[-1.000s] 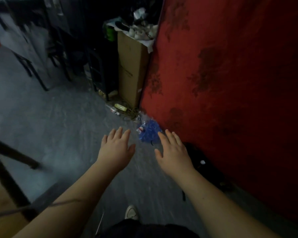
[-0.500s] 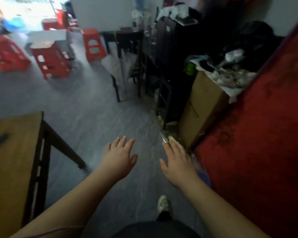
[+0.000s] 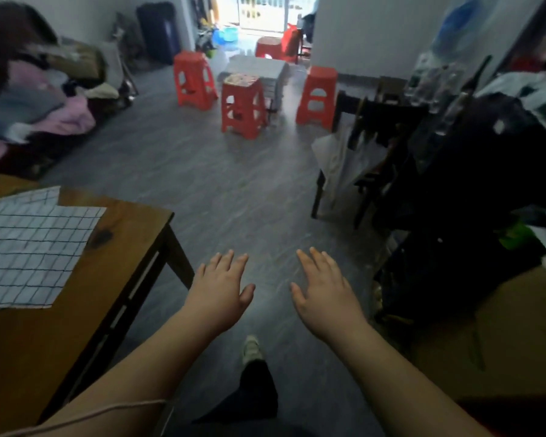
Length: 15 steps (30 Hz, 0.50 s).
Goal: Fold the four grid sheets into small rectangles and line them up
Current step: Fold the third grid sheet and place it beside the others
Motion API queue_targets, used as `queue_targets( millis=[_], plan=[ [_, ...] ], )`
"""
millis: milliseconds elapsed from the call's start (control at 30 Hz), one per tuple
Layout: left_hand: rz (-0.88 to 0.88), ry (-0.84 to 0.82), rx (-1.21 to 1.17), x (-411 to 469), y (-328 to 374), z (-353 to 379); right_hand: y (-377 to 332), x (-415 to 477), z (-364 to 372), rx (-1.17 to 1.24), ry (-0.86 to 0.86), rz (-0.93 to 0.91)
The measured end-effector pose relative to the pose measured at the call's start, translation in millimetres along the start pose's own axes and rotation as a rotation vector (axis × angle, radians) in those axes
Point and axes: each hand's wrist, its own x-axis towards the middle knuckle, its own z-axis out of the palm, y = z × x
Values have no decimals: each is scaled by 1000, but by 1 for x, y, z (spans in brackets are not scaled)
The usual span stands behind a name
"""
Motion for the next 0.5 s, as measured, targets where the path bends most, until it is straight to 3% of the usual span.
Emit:
queue_targets(
  millis=[500],
  plan=[
    [-179,13,-127,313,-121,-85,-80,379,-21,-18,-148,-187]
  ],
)
